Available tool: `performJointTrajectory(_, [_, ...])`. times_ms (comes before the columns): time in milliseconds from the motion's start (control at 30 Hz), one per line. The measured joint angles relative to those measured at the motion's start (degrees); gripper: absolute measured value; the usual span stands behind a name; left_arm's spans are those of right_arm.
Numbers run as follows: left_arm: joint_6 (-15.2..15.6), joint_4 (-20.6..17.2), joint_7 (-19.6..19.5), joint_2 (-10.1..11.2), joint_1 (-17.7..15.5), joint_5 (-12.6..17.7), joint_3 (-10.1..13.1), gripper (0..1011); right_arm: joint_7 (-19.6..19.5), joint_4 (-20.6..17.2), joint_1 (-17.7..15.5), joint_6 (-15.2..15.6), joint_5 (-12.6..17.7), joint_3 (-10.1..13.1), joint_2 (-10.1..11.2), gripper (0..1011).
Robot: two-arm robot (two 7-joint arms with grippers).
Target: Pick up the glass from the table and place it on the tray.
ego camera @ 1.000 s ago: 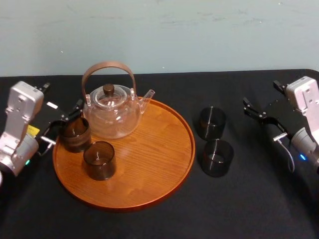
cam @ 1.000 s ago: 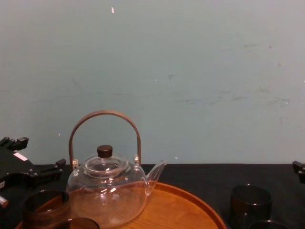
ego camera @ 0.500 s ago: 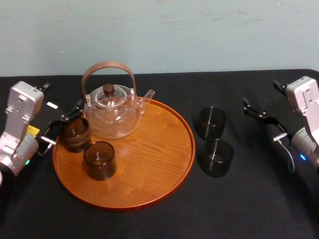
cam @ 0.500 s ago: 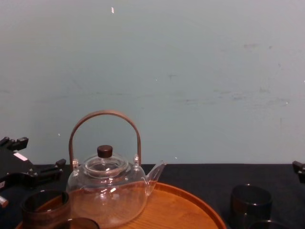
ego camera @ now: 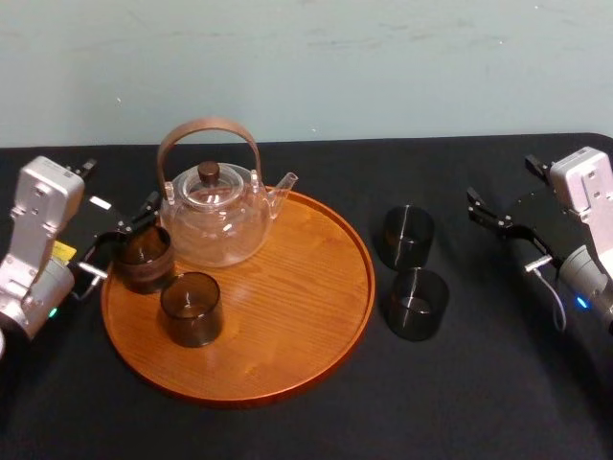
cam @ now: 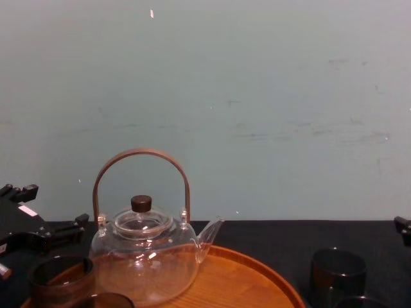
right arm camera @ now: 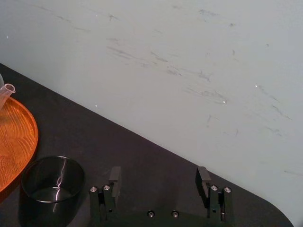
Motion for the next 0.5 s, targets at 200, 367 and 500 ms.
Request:
performJointTrajectory(200, [0.0, 0.0, 0.0, 0.0, 0.0, 0.0, 0.0, 1001, 0.0, 0.0, 0.0, 0.0, 0.0, 0.0, 0.0, 1002])
performJointTrajectory(367, [0.0, 0.0, 0.0, 0.0, 0.0, 0.0, 0.0, 1001, 0.0, 0.0, 0.0, 0.0, 0.0, 0.0, 0.0, 1002])
performJointTrajectory(500, [0.0, 0.0, 0.0, 0.0, 0.0, 0.0, 0.0, 1001, 0.0, 0.0, 0.0, 0.0, 0.0, 0.0, 0.0, 1002])
